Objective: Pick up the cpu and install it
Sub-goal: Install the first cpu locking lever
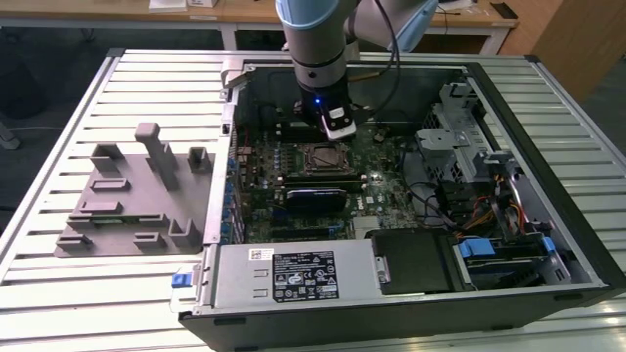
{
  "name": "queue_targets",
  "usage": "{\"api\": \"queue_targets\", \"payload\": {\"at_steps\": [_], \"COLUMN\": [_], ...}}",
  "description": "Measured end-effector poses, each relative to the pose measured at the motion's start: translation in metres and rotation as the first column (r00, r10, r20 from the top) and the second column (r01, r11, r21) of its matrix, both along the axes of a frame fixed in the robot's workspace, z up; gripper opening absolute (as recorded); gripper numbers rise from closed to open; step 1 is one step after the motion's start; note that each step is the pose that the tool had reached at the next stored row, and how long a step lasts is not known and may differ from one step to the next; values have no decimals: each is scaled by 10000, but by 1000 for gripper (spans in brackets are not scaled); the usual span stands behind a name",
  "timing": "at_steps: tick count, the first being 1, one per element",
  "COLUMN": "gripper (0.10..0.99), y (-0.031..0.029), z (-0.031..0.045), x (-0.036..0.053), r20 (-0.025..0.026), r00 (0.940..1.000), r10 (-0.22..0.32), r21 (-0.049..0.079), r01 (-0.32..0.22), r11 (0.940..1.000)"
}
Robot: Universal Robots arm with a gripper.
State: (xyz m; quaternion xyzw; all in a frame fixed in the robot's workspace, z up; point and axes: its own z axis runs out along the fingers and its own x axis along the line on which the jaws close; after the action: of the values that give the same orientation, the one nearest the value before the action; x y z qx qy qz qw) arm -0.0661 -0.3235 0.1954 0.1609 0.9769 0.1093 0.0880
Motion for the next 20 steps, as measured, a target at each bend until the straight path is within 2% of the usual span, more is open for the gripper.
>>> {"api": "queue_targets", "payload": {"at_steps": [11,15,17,20], "gripper": [106,106,106,106], "y": [-60,-64,-64,-64], "z": [-39,-40,-28,34], "x": [0,-1,0,0], "r20": [1,0,1,1], "r00": [10000,10000,10000,10000], "r10": [39,69,71,71], "r21": [0,86,90,87], "r01": [-39,-69,-71,-71], "r11": [10000,9999,9999,9999]}}
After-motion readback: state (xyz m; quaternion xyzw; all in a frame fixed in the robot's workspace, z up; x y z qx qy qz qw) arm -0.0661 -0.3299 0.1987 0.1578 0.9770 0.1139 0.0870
